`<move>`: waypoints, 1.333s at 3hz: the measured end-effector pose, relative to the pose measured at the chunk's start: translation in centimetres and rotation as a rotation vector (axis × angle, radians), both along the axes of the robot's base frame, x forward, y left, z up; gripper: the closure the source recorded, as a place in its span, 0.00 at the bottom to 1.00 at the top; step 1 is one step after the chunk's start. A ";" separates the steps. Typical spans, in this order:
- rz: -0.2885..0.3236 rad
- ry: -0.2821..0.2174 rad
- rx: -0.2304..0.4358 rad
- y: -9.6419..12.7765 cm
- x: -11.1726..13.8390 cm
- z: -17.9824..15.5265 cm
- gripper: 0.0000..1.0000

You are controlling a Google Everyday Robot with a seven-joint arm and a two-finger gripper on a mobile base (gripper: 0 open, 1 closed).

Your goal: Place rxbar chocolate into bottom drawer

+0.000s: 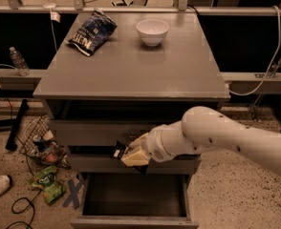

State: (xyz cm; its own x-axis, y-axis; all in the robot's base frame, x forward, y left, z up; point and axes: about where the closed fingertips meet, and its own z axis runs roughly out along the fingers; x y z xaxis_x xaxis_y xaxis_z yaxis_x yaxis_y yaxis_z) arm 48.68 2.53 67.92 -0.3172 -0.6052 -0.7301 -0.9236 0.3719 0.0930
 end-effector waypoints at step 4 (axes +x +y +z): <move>-0.062 0.162 -0.058 -0.8 -2.9 -14.6 1.00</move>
Offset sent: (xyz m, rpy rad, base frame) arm -0.0197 0.0017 -0.0494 0.0005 0.0860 0.0090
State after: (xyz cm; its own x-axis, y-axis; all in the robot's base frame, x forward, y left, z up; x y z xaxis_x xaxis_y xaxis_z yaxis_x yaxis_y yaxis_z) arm 45.75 1.71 53.35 -0.4656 -0.6204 -0.6312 -0.8736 0.4363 0.2155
